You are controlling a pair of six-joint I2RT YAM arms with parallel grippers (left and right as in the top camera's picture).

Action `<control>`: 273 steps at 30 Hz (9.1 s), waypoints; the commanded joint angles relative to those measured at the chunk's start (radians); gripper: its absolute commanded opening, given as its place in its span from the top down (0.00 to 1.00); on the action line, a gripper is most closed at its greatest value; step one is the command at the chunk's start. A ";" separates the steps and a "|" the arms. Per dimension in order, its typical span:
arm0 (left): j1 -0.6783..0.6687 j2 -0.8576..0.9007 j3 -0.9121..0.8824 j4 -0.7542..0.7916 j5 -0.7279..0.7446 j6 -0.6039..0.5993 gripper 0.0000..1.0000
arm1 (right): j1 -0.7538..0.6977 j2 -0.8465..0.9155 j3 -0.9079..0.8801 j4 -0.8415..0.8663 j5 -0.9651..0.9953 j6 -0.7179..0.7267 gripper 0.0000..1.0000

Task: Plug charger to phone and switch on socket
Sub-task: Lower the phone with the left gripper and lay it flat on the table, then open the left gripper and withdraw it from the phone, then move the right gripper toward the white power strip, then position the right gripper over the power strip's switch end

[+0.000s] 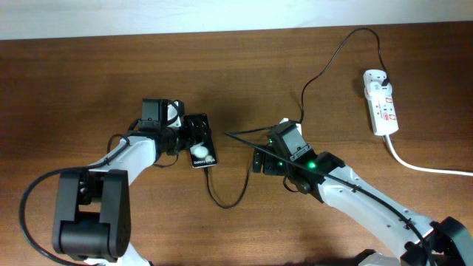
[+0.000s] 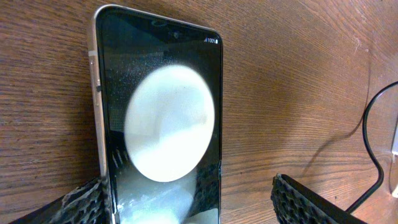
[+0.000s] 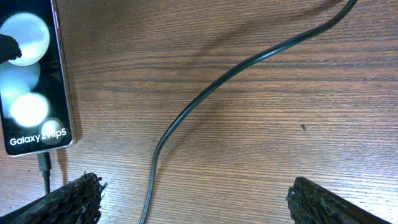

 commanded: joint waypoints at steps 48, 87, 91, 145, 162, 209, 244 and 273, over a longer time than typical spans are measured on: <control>0.051 -0.055 -0.016 -0.064 -0.195 0.013 0.01 | -0.004 -0.006 0.002 0.000 0.008 -0.010 0.01; 0.104 -0.055 -0.016 -0.109 -0.393 0.013 0.01 | -0.004 -0.006 0.002 0.001 0.009 -0.010 0.01; 0.177 -0.055 -0.017 -0.140 -0.392 0.013 0.01 | -0.004 -0.006 0.002 0.000 0.008 -0.010 0.01; 0.185 -0.055 -0.017 -0.142 -0.393 0.013 0.01 | -0.004 0.010 0.001 -0.071 0.012 -0.010 0.01; 0.185 -0.055 -0.017 -0.142 -0.393 0.013 0.01 | -0.078 -0.018 0.363 -0.508 0.011 -0.011 0.01; 0.185 -0.055 -0.017 -0.142 -0.393 0.013 0.01 | -0.762 0.288 0.500 -0.612 0.165 -0.066 0.01; 0.185 -0.055 -0.017 -0.142 -0.393 0.013 0.01 | -0.762 0.288 0.500 -0.612 0.165 -0.066 0.01; 0.185 -0.055 -0.017 -0.142 -0.393 0.013 0.01 | -0.952 0.419 0.966 -0.570 0.049 -0.148 0.01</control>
